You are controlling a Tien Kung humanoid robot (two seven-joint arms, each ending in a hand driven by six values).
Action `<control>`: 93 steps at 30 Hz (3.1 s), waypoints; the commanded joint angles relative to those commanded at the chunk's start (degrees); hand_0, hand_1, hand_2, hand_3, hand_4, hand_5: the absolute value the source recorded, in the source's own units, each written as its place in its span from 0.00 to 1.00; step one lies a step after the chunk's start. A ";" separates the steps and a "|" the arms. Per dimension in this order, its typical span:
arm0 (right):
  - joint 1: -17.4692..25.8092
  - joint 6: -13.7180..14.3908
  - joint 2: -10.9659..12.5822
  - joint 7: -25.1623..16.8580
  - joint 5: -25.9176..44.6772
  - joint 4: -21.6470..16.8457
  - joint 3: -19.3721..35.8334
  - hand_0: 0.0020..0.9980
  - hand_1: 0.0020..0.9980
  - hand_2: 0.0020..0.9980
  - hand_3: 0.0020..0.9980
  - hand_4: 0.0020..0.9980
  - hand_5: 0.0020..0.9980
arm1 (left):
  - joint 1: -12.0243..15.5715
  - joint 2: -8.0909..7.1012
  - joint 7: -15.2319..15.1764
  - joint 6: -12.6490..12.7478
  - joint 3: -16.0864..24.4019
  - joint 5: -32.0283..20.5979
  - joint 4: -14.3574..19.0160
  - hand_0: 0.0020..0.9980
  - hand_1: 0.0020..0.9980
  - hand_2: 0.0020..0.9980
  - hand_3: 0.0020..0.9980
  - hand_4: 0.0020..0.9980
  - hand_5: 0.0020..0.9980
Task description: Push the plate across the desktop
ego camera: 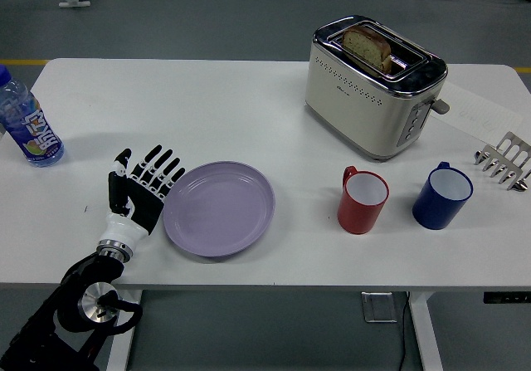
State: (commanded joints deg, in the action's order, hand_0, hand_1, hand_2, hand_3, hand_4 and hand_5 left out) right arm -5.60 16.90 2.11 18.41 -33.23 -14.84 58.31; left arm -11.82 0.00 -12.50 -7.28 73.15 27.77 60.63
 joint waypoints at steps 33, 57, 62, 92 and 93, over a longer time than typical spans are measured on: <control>-0.50 -0.05 0.11 -0.33 0.60 0.08 -0.40 0.58 0.52 0.61 0.58 0.23 0.53 | -0.93 0.00 -0.04 0.05 -5.85 -1.62 1.05 0.74 0.77 0.73 0.67 0.58 1.00; -0.62 0.04 0.23 -0.23 0.30 0.06 -0.27 0.58 0.52 0.61 0.58 0.23 0.53 | -1.51 0.00 -0.17 0.10 -8.87 -2.98 1.05 0.74 0.77 0.73 0.67 0.58 1.00; -0.59 0.08 0.26 -0.15 0.13 0.05 -0.19 0.58 0.52 0.61 0.58 0.23 0.53 | -1.66 0.00 -0.22 0.07 -8.73 -3.18 1.07 0.74 0.77 0.73 0.67 0.58 1.00; 0.00 0.16 0.19 0.17 -0.56 -0.04 0.27 0.58 0.52 0.61 0.58 0.23 0.53 | -1.03 0.00 -0.14 0.01 -10.72 -4.13 1.19 0.74 0.77 0.73 0.67 0.58 1.00; -0.01 0.16 0.19 0.18 -0.58 -0.03 0.29 0.58 0.52 0.61 0.58 0.23 0.53 | -1.02 0.00 -0.13 0.04 -10.53 -4.06 1.19 0.74 0.77 0.73 0.67 0.58 1.00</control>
State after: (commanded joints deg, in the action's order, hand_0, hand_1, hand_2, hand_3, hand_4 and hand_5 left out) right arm -5.61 17.05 2.30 18.59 -33.81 -14.87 58.60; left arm -12.84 0.00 -12.63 -7.24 62.62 23.71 61.83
